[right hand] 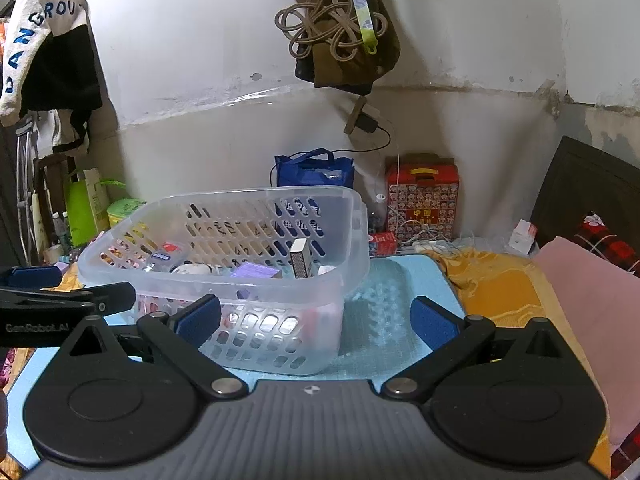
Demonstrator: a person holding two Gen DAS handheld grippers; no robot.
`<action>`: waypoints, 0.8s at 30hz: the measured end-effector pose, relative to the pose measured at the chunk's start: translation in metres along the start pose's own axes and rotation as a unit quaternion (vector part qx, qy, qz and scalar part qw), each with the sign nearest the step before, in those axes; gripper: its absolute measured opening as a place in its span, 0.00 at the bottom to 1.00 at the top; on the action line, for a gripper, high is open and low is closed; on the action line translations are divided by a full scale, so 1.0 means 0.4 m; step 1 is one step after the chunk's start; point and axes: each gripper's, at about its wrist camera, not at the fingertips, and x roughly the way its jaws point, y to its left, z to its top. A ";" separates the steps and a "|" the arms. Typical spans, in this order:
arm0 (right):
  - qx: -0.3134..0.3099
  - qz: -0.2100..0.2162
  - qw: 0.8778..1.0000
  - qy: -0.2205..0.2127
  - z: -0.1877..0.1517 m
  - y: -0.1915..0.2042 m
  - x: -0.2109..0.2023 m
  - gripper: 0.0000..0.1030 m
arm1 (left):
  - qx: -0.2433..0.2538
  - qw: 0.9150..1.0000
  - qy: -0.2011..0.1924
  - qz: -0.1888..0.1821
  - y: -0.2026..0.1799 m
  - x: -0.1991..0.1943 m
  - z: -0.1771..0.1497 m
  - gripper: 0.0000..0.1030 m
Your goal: Organize objects
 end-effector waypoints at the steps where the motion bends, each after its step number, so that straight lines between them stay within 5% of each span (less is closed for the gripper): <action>1: -0.002 0.000 1.000 -0.001 0.000 0.001 -0.001 1.00 | 0.000 1.000 0.000 0.000 0.000 0.000 -0.001 1.00; 24: -0.013 -0.005 1.000 -0.002 -0.002 0.009 0.000 1.00 | 0.002 1.000 0.002 -0.005 0.002 0.003 -0.007 1.00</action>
